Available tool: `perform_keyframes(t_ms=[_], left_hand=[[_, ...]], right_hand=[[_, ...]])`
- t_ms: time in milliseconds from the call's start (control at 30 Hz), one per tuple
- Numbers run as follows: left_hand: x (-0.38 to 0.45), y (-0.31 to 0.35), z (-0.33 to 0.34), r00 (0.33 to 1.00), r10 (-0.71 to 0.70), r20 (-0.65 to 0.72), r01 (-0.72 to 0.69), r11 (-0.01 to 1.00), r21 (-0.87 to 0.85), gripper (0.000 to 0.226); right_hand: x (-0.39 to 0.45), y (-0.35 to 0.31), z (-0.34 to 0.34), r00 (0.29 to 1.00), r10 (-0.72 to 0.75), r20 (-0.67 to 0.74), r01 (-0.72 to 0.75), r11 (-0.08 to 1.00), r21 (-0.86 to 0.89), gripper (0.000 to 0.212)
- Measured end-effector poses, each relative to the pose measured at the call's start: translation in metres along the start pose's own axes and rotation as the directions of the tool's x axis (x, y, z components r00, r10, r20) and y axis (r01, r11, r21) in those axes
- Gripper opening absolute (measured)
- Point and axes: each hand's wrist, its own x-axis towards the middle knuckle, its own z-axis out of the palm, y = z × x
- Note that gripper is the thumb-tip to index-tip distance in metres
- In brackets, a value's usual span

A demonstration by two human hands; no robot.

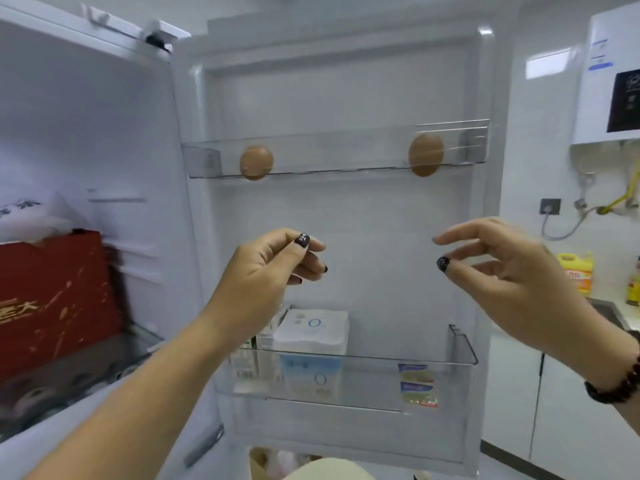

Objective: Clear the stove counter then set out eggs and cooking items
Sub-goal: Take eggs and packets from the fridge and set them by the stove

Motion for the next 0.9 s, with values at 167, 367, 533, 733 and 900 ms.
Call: perform_keyframes(t_ms=[167,367,533,733,900], left_hand=[[0.042,0.017,-0.041,0.989,0.149,0.006,-0.149,0.984,0.101,0.024],[0.093,0.051,-0.087,0.931,0.357,-0.077,-0.342,0.926,0.161,0.010],[0.137,0.059,-0.108,0.968,0.246,-0.050,-0.219,0.925,0.310,0.013],[0.178,0.056,-0.118,0.989,0.063,0.137,-0.126,0.846,0.517,0.017],[0.196,0.065,-0.128,0.944,-0.194,0.268,0.004,0.816,0.578,0.025]], right_hand=[[0.045,-0.026,0.011,0.995,-0.097,-0.001,0.095,0.975,-0.203,0.016],[0.121,-0.061,-0.009,0.942,-0.272,-0.196,0.166,0.886,-0.432,0.016],[0.174,-0.076,-0.024,0.976,-0.181,-0.121,0.077,0.807,-0.585,0.009],[0.216,-0.074,-0.025,1.000,0.006,-0.009,-0.010,0.724,-0.689,0.004],[0.238,-0.069,-0.029,0.941,0.321,0.110,-0.155,0.695,-0.702,0.013]])
